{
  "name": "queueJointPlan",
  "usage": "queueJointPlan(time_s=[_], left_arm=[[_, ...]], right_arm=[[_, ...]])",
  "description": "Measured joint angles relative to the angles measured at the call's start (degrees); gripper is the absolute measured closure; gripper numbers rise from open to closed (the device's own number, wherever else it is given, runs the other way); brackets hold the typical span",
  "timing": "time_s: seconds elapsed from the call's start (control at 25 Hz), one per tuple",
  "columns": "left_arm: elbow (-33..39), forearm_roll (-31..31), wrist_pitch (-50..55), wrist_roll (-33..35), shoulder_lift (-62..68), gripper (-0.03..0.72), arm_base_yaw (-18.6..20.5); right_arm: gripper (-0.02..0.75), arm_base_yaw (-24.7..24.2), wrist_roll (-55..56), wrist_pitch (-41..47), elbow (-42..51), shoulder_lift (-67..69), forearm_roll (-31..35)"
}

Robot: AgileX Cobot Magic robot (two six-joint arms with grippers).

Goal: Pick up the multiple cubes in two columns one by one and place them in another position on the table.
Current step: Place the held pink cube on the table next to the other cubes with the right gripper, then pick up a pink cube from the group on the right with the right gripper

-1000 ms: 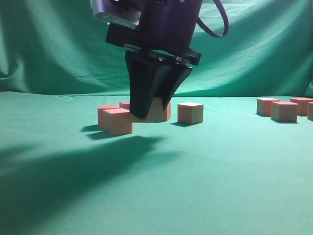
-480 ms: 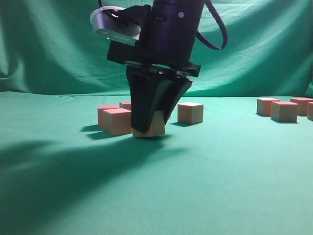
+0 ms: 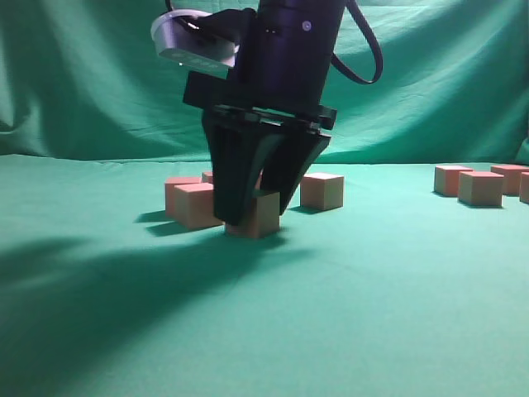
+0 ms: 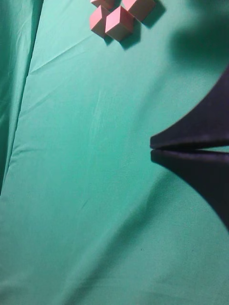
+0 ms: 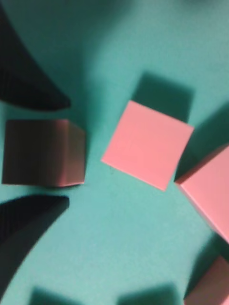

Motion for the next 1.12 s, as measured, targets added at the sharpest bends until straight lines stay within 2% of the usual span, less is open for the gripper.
queueJointPlan(time_s=[0.12,0.2,0.32,0.36,0.52,0.6,0.68,0.72,0.92,1.12], left_arm=[[0.0,0.0,0.0,0.0,0.0,0.688,0.0],[0.0,0.0,0.0,0.0,0.0,0.688,0.0],[0.0,0.0,0.0,0.0,0.0,0.688,0.0],[0.0,0.0,0.0,0.0,0.0,0.688,0.0],[0.0,0.0,0.0,0.0,0.0,0.688,0.0],[0.0,0.0,0.0,0.0,0.0,0.688,0.0],[0.0,0.0,0.0,0.0,0.0,0.688,0.0],[0.0,0.0,0.0,0.0,0.0,0.688,0.0],[0.0,0.0,0.0,0.0,0.0,0.688,0.0],[0.0,0.0,0.0,0.0,0.0,0.688,0.0]], right_arm=[[0.172,0.0,-0.1,0.5,-0.4,0.0,0.0],[0.099,0.0,-0.1,2.6,-2.2,0.0,0.0],[0.103,0.0,-0.1,7.7,-6.8,0.0,0.0],[0.062,0.0,0.4,10.1,-9.0,0.0,0.0],[0.078,0.0,3.1,19.1,-18.6,0.0,-0.7],[0.138,0.0,6.1,20.1,-23.0,0.0,-1.9],[0.134,0.0,9.6,20.6,-26.2,-0.5,-4.3],[0.188,0.0,11.3,20.8,-27.2,-1.2,-6.2],[0.188,-0.3,22.0,21.5,-27.9,-8.6,-19.2],[0.188,-6.1,27.7,21.7,-23.7,-19.3,-22.4]])
